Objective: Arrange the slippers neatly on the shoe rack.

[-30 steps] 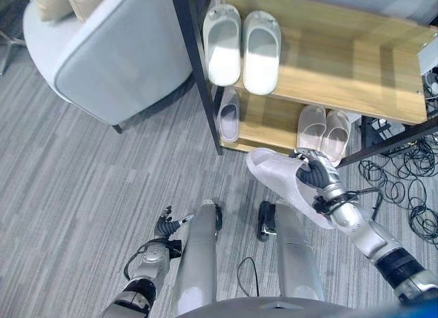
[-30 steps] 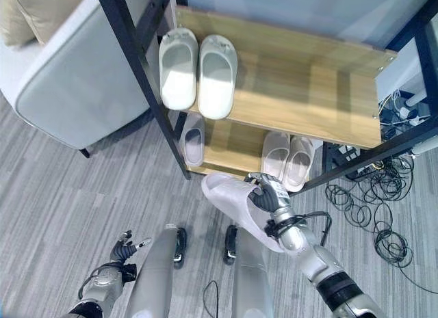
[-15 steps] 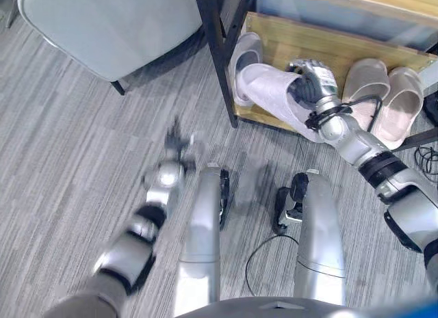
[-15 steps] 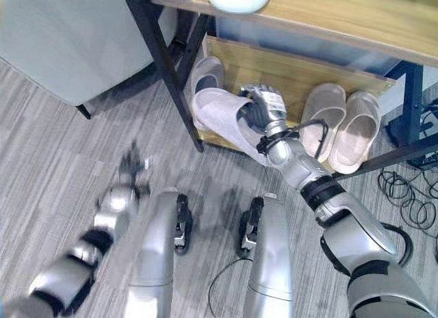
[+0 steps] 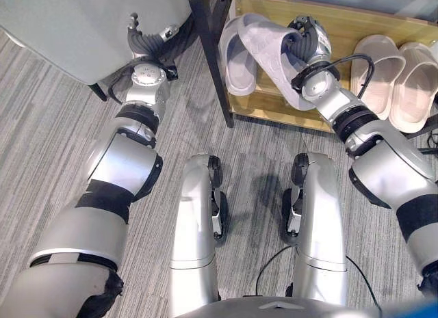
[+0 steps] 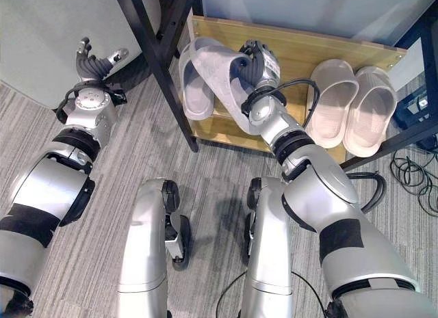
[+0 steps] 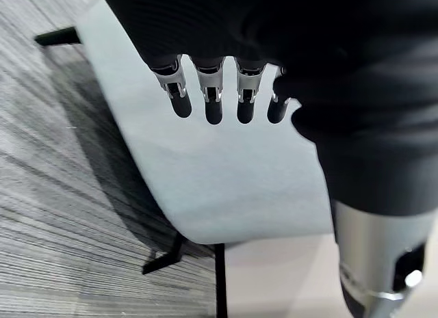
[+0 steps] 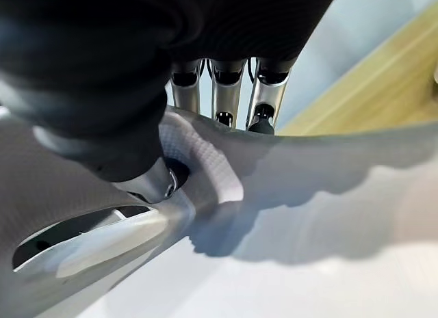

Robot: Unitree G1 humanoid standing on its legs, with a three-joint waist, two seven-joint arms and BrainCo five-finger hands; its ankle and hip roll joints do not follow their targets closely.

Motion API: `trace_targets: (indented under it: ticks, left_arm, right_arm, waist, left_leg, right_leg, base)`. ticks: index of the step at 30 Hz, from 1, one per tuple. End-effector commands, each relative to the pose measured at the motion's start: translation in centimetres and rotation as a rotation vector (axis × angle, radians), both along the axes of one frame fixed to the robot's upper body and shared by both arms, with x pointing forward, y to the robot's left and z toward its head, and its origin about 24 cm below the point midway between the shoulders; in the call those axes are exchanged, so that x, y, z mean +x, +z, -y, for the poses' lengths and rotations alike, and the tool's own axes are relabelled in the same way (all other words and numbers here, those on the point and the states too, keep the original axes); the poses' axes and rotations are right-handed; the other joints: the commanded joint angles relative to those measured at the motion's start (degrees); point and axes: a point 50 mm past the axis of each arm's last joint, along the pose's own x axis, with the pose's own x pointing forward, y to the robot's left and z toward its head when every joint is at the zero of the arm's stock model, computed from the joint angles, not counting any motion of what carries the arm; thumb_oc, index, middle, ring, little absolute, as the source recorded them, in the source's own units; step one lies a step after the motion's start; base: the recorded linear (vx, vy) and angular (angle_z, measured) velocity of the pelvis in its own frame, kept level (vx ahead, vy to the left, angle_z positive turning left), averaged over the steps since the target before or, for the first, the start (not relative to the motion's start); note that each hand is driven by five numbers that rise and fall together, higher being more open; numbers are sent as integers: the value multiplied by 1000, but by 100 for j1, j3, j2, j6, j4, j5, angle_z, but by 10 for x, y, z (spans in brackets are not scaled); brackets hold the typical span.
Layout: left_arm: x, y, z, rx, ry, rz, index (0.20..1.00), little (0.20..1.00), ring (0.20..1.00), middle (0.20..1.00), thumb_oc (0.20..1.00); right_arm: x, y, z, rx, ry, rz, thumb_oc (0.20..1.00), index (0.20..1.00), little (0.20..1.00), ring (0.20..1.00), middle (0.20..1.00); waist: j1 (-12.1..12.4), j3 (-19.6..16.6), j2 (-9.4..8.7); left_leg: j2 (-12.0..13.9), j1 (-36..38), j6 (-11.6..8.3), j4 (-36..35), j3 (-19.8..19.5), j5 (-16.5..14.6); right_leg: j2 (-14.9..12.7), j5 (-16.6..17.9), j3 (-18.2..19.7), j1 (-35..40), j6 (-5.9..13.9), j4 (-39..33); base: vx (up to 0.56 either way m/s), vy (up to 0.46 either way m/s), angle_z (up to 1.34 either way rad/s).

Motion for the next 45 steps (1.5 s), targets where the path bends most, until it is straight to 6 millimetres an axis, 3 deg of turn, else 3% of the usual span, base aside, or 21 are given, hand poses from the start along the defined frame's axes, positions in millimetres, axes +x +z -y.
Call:
trace_targets:
  ticks: [1,7,8,10,12,14,16,18,20,22,24,26,27,28,33,36,45]
  left_arm:
    - [-6,14,-26,-58,63,42,1000,1000,1000,1000,1000]
    - [-17,-12,-59,-135,184,-42,1000,1000,1000,1000,1000]
    - [-26,-14,-82,-181,259,-39,1000,1000,1000,1000,1000]
    - [-38,-25,-103,-230,344,-63,1000,1000,1000,1000,1000]
    - [-42,-38,-109,-264,374,-90,1000,1000,1000,1000,1000]
    - [-44,-33,-114,-252,373,-96,1000,1000,1000,1000,1000]
    - [-51,-96,-107,-181,362,-317,1000,1000,1000,1000,1000]
    - [-61,-133,-103,-240,358,-377,1000,1000,1000,1000,1000]
    - [-64,-146,-99,-239,341,-410,1000,1000,1000,1000,1000]
    - [-68,-180,-77,-210,270,-496,1000,1000,1000,1000,1000]
    - [-79,-203,-73,-227,248,-525,1000,1000,1000,1000,1000]
    - [-86,-214,-74,-217,238,-549,1000,1000,1000,1000,1000]
    - [-90,-219,-75,-207,235,-560,1000,1000,1000,1000,1000]
    - [-99,-229,-78,-205,226,-578,1000,1000,1000,1000,1000]
    - [-118,-253,-78,-205,205,-618,1000,1000,1000,1000,1000]
    - [-118,-254,-76,-188,175,-622,1000,1000,1000,1000,1000]
    - [-121,-262,-68,-167,136,-639,1000,1000,1000,1000,1000]
  right_arm:
    - [-5,55,-14,149,30,140,200,200,200,200,200]
    - [-5,56,-5,169,-4,155,200,200,200,200,200]
    - [-4,57,2,180,-24,158,200,200,200,200,200]
    - [-4,56,6,252,-29,158,200,200,200,200,200]
    - [-3,54,8,271,-44,152,200,200,200,200,200]
    - [-3,52,10,273,-51,142,200,200,200,200,200]
    - [-2,47,15,305,-73,133,200,200,200,200,200]
    - [-2,46,22,322,-96,116,200,200,200,200,200]
    - [-2,49,30,344,-122,120,200,200,200,200,200]
    - [-2,46,43,367,-162,108,200,200,200,200,200]
    - [-4,49,56,374,-195,108,200,200,200,200,200]
    - [-5,50,64,360,-218,107,200,200,200,200,200]
    - [-5,52,66,372,-218,107,482,482,482,482,482]
    - [-6,52,76,434,-222,104,1000,1000,1000,1000,1000]
    - [-7,58,80,512,-181,109,1000,1000,1000,1000,1000]
    - [-7,60,80,540,-174,112,1000,1000,1000,1000,1000]
    - [-8,50,52,491,-31,179,1000,1000,1000,1000,1000]
  waist:
    - [149,281,-105]
    - [180,440,-128]
    - [200,448,-102]
    - [221,461,-88]
    - [229,440,-85]
    - [224,410,-66]
    - [251,399,-29]
    - [309,356,17]
    - [334,349,30]
    - [391,352,32]
    - [456,353,59]
    - [492,363,69]
    - [515,362,81]
    - [574,372,100]
    - [662,390,107]
    - [668,399,100]
    - [440,250,100]
  left_leg:
    - [-123,370,-96,513,-476,-872]
    - [-156,370,-79,883,-512,-1024]
    - [-161,370,-76,940,-526,-1027]
    - [-173,370,-81,1024,-555,-1045]
    - [-175,370,-86,1058,-571,-1063]
    - [-169,370,-82,1070,-590,-1071]
    - [-205,370,-68,1111,-591,-1071]
    - [-223,370,-58,1120,-570,-1075]
    - [-246,370,-41,1141,-567,-1080]
    - [-280,370,-19,1178,-530,-1080]
    - [-312,370,-15,1187,-511,-1080]
    - [-325,370,-6,1205,-503,-1080]
    - [-333,370,0,1222,-504,-1080]
    - [-355,370,5,1240,-490,-1080]
    - [-373,370,16,1257,-480,-1080]
    - [-381,370,32,1263,-456,-1080]
    - [-350,370,29,1375,-442,-1071]
  right_leg:
    - [135,-235,385,538,-206,191]
    - [203,-351,475,538,-227,555]
    - [219,-346,459,538,-227,619]
    - [236,-363,455,538,-236,712]
    - [255,-369,447,538,-234,742]
    - [267,-368,433,538,-231,735]
    - [265,-356,428,538,-221,773]
    - [280,-353,434,538,-206,788]
    - [277,-356,445,538,-202,803]
    - [270,-349,500,538,-196,854]
    - [267,-350,532,538,-200,883]
    - [253,-354,558,538,-208,908]
    - [247,-369,565,538,-212,911]
    - [243,-366,585,538,-225,934]
    - [238,-361,628,538,-245,947]
    - [234,-344,670,538,-246,958]
    - [261,-338,681,538,-254,1037]
  base:
    - [0,0,0]
    - [0,0,0]
    - [0,0,0]
    - [0,0,0]
    - [0,0,0]
    - [0,0,0]
    - [0,0,0]
    - [17,9,-2]
    - [0,0,0]
    - [15,4,6]
    - [16,4,7]
    - [14,12,5]
    - [24,23,4]
    - [26,24,3]
    - [14,17,4]
    - [9,38,3]
    - [12,44,-5]
